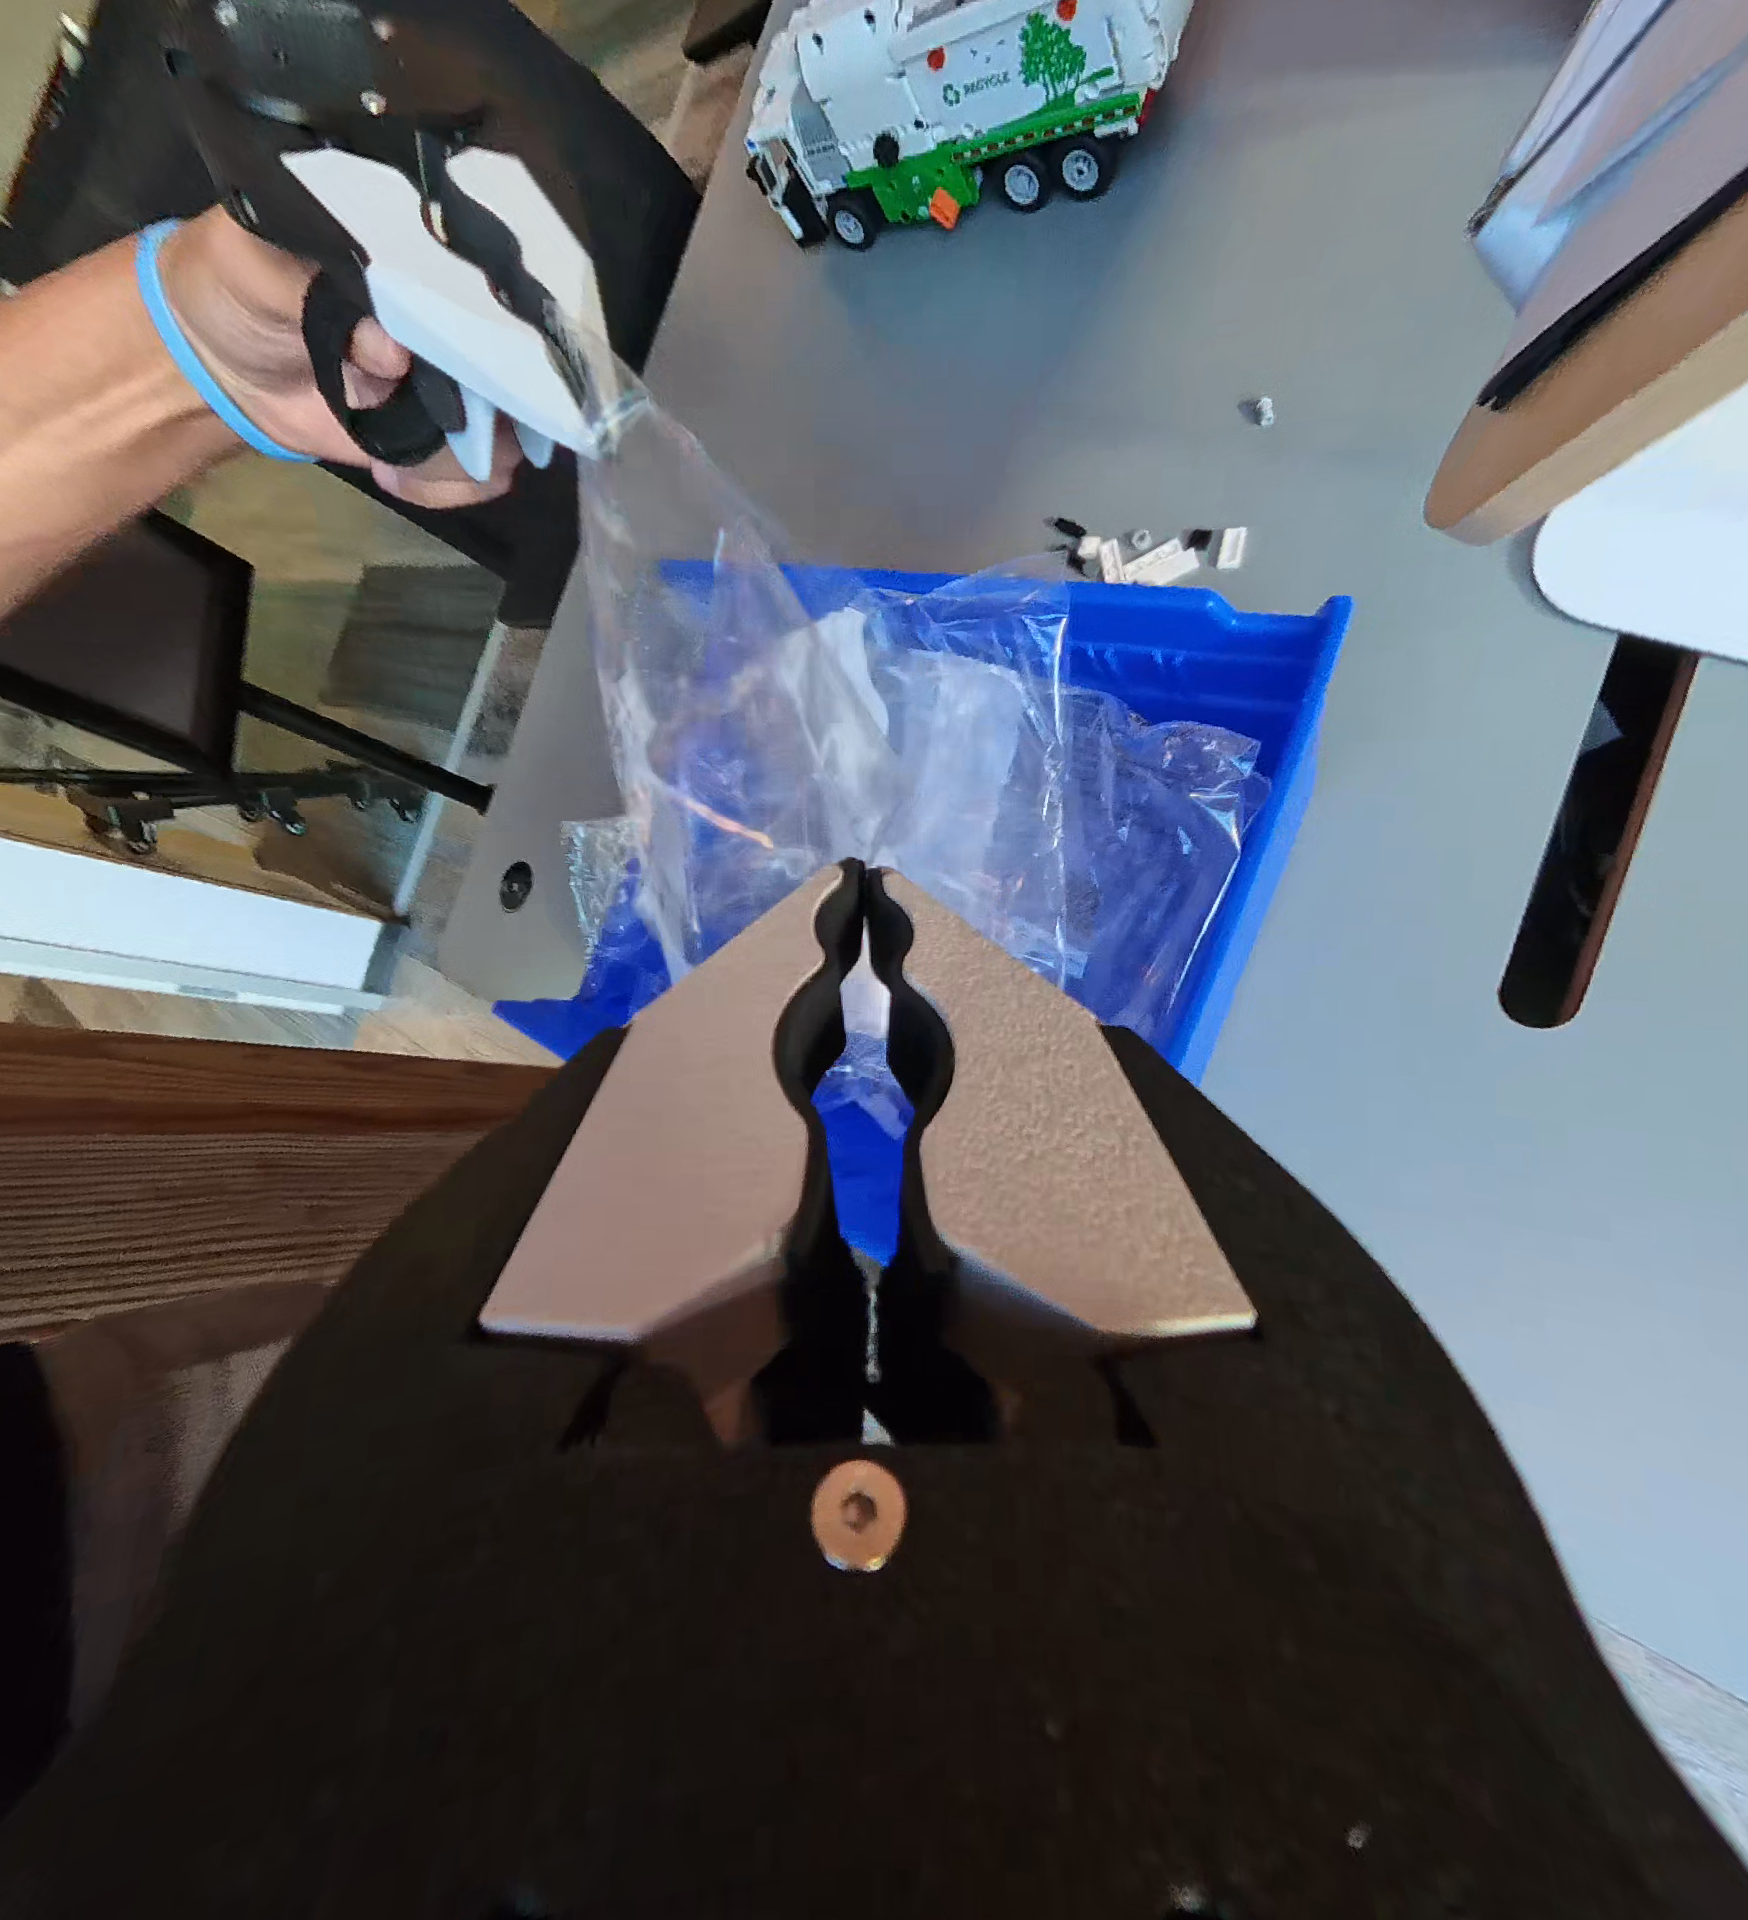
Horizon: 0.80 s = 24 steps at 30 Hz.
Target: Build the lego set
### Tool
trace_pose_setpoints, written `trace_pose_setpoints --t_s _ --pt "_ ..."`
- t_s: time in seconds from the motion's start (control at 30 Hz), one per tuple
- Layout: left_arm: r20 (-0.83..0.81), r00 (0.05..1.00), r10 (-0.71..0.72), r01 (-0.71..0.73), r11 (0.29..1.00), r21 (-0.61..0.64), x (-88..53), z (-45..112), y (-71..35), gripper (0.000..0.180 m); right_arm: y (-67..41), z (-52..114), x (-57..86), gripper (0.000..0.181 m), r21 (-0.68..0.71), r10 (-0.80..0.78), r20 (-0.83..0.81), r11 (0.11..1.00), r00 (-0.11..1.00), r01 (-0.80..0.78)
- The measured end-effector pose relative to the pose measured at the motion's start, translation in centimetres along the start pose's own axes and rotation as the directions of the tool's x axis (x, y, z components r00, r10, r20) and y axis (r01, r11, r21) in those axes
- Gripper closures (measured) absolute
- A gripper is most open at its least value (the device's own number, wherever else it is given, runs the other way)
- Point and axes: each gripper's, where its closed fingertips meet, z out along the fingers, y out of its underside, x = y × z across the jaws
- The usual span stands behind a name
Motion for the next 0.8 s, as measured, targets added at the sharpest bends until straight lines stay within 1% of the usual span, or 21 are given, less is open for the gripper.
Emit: trace_pose_setpoints --t_s 0.07,0.17,0.23,0.3,0.37,0.4,0.47,0.5,0.6,0.67,0.73,0.77,0.8 --pt "0.01 1.0 0.003 -0.003 1.0 0.017 0.7 -0.8 0.1 0.18 -0.7 -0.9 -0.9 0.181 0.067 0.017 0.06 0.998 0.998 -0.021" --pt "0.034 0.999 0.035 -0.036 0.999 0.019 2.7 -1.4 0.1 0.18 -1.3 -1.8 -2.3 0.181 0.086 -0.02 0.08 0.996 0.997 0.013" --pt "0.034 0.998 0.06 -0.062 0.996 0.062 5.2 -2.3 -1.3 0.18 -2.7 -3.2 -4.0 0.181 0.132 -0.026 0.122 0.991 0.992 0.009" --pt "0.024 0.994 0.109 -0.111 0.989 0.098 8.4 -3.2 -3.2 0.18 -4.5 -5.5 -6.1 0.181 0.205 -0.062 0.164 0.978 0.985 0.028" --pt "0.016 0.985 0.174 -0.175 0.978 0.113 12.0 -3.5 -5.3 0.18 -5.9 -8.3 -8.1 0.181 0.264 -0.136 0.178 0.961 0.975 0.085" --pt "-0.003 0.978 0.206 -0.204 0.971 0.126 14.1 -3.6 -6.6 0.18 -6.5 -9.9 -9.2 0.174 0.301 -0.177 0.179 0.946 0.968 0.118" --pt "-0.072 0.962 0.264 -0.251 0.956 0.154 18.5 -3.7 -9.2 0.18 -7.7 -13.2 -11.0 0.144 0.388 -0.238 0.173 0.908 0.956 0.156" --pt "-0.103 0.951 0.293 -0.275 0.948 0.159 20.5 -3.6 -10.3 0.18 -7.9 -15.0 -11.8 0.134 0.427 -0.257 0.173 0.89 0.951 0.163" --pt "-0.174 0.908 0.38 -0.357 0.922 0.153 25.7 -2.6 -13.6 0.18 -7.5 -20.2 -13.8 0.121 0.519 -0.323 0.137 0.828 0.936 0.21" --pt "-0.207 0.879 0.429 -0.405 0.902 0.15 28.7 -1.5 -15.6 0.18 -6.9 -23.4 -14.7 0.112 0.577 -0.33 0.099 0.788 0.939 0.216" --pt "-0.234 0.851 0.469 -0.449 0.883 0.138 31.3 0.0 -17.2 0.18 -6.8 -26.2 -15.8 0.112 0.631 -0.328 0.094 0.75 0.94 0.198" --pt "-0.239 0.841 0.485 -0.468 0.875 0.128 32.3 1.0 -17.8 0.18 -6.7 -27.4 -16.4 0.119 0.649 -0.338 0.093 0.734 0.937 0.2" --pt "-0.247 0.833 0.496 -0.483 0.868 0.116 33.2 2.0 -18.3 0.18 -6.6 -28.5 -17.1 0.132 0.668 -0.352 0.101 0.717 0.931 0.199"
